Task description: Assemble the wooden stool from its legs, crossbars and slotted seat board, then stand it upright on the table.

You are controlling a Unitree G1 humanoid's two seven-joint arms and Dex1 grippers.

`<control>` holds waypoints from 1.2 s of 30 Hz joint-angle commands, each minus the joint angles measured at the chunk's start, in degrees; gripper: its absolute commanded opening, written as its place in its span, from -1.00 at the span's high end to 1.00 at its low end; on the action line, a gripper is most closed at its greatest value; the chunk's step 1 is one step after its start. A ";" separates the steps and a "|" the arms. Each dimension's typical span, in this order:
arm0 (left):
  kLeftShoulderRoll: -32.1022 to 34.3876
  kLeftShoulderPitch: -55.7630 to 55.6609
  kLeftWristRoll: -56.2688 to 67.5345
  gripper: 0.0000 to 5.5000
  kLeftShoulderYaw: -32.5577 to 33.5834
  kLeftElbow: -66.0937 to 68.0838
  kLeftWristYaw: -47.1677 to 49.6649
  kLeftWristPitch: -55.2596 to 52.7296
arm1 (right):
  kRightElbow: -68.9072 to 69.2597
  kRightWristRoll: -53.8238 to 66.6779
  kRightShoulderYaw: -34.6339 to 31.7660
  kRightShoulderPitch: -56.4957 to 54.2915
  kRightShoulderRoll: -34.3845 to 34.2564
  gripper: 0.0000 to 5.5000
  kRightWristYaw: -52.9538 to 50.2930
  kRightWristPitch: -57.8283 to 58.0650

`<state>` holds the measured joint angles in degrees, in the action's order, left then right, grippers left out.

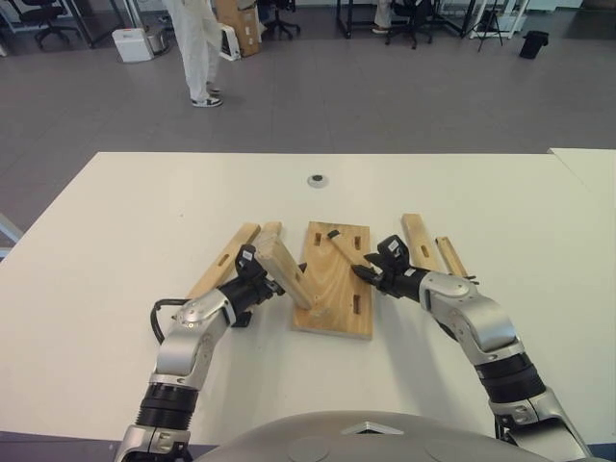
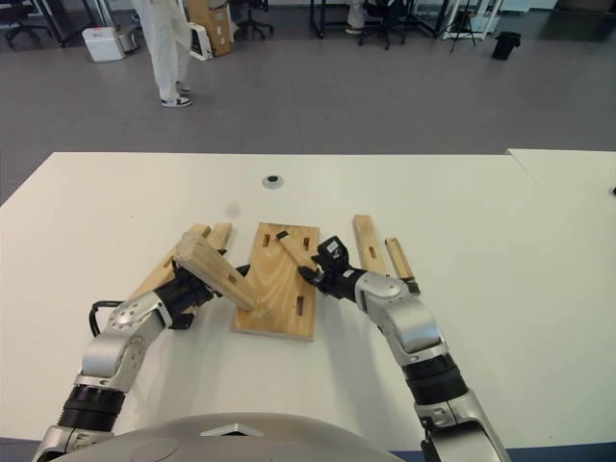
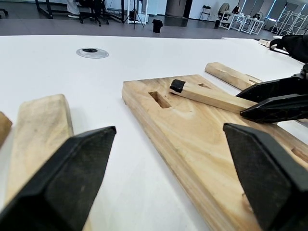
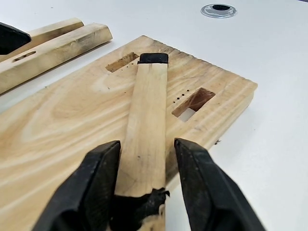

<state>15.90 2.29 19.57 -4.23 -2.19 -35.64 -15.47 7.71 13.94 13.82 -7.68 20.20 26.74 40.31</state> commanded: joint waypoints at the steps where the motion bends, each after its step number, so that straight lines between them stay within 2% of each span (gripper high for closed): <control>1: 0.38 -0.06 -1.14 -0.51 0.37 0.08 0.70 0.48 | -1.99 -3.15 2.70 2.11 1.44 0.47 -0.85 2.79; 2: 0.65 -0.27 -1.82 -0.51 0.34 0.54 0.93 1.00 | -2.00 -3.59 2.95 2.26 1.46 0.53 -1.08 2.52; 6: 1.35 -1.58 -3.82 -0.51 0.85 2.93 1.71 2.55 | -2.39 -5.13 2.68 2.54 1.38 0.53 -2.51 0.57; 10: 3.82 -9.02 0.93 -0.51 8.14 7.58 0.83 0.96 | -0.90 -4.14 -3.46 0.67 1.67 0.53 -3.39 -4.83; 14: 2.39 -22.14 15.30 -0.51 17.08 6.31 2.59 -9.44 | 4.51 -0.75 -9.73 -5.36 -0.34 0.53 -2.81 -12.38; 18: -2.35 -29.77 40.48 -0.51 22.58 -2.39 11.93 -27.64 | 11.86 4.35 -11.00 -9.50 -5.44 0.53 -3.50 -13.40; 21: -3.46 -32.63 51.62 -0.51 23.17 -5.18 19.17 -34.81 | 14.75 5.46 -10.60 -11.07 -6.35 0.53 -3.06 -14.66; 24: -4.08 -33.56 57.43 -0.51 23.21 -5.77 25.17 -37.45 | 16.66 5.18 -9.13 -11.02 -6.46 0.53 -2.09 -16.38; 34: -4.58 -33.91 61.62 -0.51 22.29 -5.15 29.96 -36.49 | 19.42 6.75 -5.00 -9.14 -5.49 0.53 1.20 -14.88; 36: -4.24 -33.63 57.86 -0.37 22.20 -4.30 29.49 -33.86 | 19.16 6.63 -4.98 -9.17 -5.46 0.53 1.17 -14.86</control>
<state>11.35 -30.33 80.37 18.22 -7.14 -5.95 -51.21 26.53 20.49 8.65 -17.21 14.56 27.96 24.62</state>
